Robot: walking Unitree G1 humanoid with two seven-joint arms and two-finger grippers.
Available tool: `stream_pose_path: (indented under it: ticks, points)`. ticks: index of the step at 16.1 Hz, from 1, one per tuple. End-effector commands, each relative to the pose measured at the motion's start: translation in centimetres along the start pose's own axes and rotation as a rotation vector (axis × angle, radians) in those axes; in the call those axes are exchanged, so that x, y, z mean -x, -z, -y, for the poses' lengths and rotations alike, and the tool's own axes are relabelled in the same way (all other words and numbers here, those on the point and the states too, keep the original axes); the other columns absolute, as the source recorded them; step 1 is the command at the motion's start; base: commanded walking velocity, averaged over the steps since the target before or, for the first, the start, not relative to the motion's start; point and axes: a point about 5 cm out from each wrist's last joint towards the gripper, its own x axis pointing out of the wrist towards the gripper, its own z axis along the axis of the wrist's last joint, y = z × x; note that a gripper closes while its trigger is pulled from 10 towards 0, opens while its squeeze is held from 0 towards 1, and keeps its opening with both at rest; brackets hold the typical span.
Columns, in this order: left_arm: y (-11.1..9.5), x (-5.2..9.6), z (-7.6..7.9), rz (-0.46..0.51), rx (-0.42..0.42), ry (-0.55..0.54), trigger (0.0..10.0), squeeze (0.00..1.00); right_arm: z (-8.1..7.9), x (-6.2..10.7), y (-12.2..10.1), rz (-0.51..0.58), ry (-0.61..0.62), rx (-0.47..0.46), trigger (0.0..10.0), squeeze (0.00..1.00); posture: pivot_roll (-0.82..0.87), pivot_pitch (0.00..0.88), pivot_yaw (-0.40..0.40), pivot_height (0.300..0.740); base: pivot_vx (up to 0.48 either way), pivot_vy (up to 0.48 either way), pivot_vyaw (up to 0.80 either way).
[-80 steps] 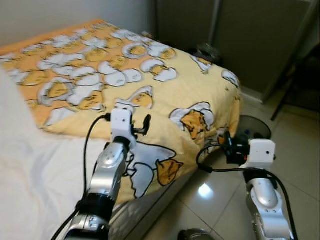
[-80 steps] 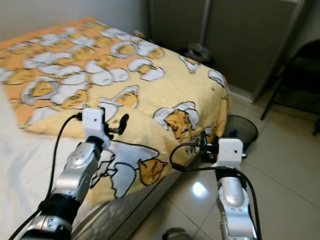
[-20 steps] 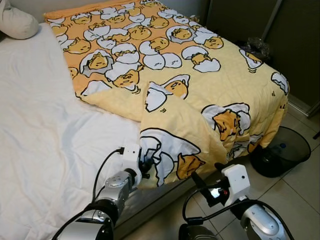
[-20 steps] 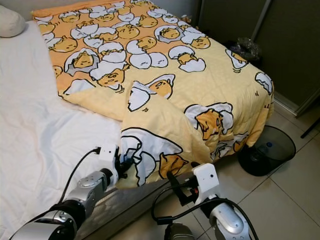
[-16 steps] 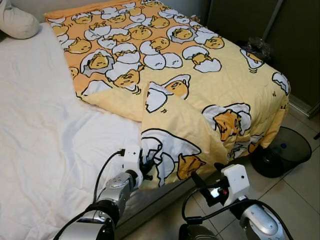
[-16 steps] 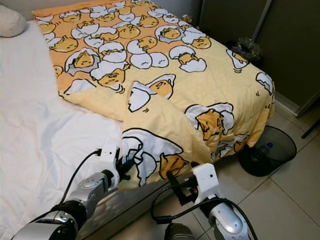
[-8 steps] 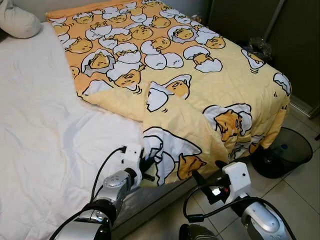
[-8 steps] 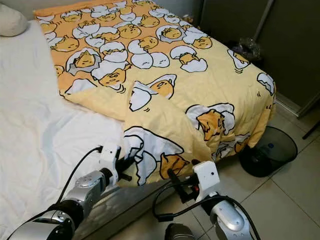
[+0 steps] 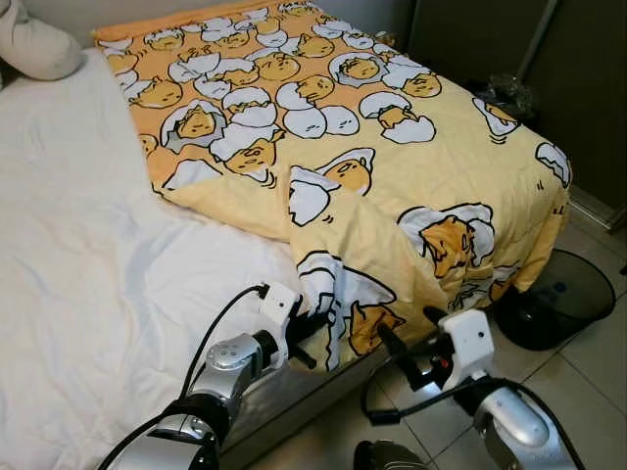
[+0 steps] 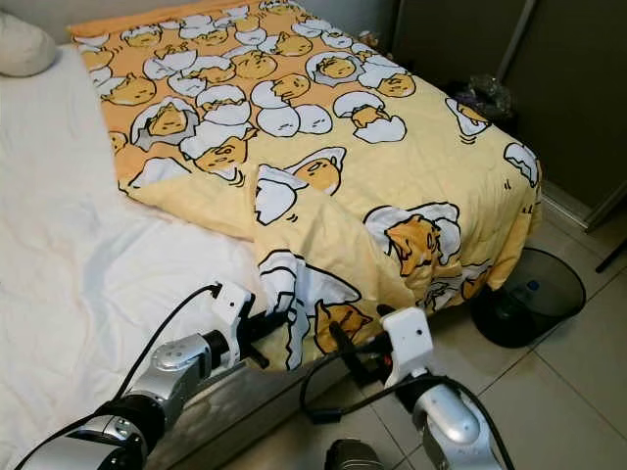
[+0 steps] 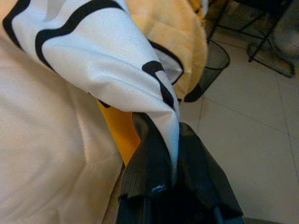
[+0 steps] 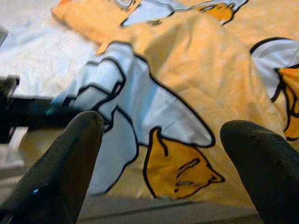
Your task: Clean up the room
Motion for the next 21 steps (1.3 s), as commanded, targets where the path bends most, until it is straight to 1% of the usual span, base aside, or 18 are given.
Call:
stream_pose_path:
  ticks: [1, 4, 8, 11, 13, 15, 18, 21]
  points:
    - [0.0, 0.1, 0.1, -0.007, -0.033, 0.034, 0.0, 0.0, 0.8, 0.2, -0.9, 0.027, 0.018, -0.005, 10.0, 0.05, -0.2, 0.028, 0.059, 0.73, 0.0, 0.0, 0.0]
    - [0.4, 0.2, 0.6, -0.007, -0.029, 0.096, 0.0, 0.0, 0.9, 0.4, -1.3, 0.034, 0.011, 0.004, 10.0, 0.05, -0.21, 0.028, 0.061, 0.73, 0.0, 0.0, 0.0]
    - [0.9, 0.7, 1.1, -0.004, -0.05, 0.16, 0.0, 0.0, 1.0, 0.9, -1.2, 0.031, 0.003, 0.001, 10.0, 0.04, -0.21, 0.025, 0.063, 0.73, 0.0, 0.0, 0.0]
    - [1.4, 0.9, 1.3, -0.013, -0.06, 0.18, 0.0, 0.0, 1.1, 0.8, -1.6, 0.041, -0.01, 0.0, 10.0, 0.04, -0.21, 0.01, 0.064, 0.73, 0.0, 0.0, 0.0]
    - [1.5, 0.9, 1.4, -0.014, -0.059, 0.187, 0.0, 0.0, 1.2, 1.0, -1.4, 0.033, -0.016, 0.004, 10.0, 0.04, -0.21, 0.005, 0.062, 0.73, 0.0, 0.0, 0.0]
    - [1.6, 0.9, 1.8, -0.008, -0.062, 0.213, 0.0, 0.0, 1.4, 1.3, -1.3, 0.022, -0.019, 0.01, 10.0, 0.04, -0.21, 0.0, 0.055, 0.73, 0.0, 0.0, 0.0]
    - [2.4, 1.4, 2.1, -0.015, -0.069, 0.229, 0.0, 0.0, 1.6, 1.2, -1.2, 0.016, -0.025, 0.014, 10.0, 0.04, -0.21, 0.0, 0.051, 0.73, 0.0, 0.0, 0.0]
    - [3.0, 1.9, 2.4, -0.007, -0.051, 0.248, 0.0, 0.0, 1.7, 1.0, -1.2, 0.013, -0.033, 0.016, 10.0, 0.04, -0.2, 0.0, 0.048, 0.73, 0.0, 0.0, 0.0]
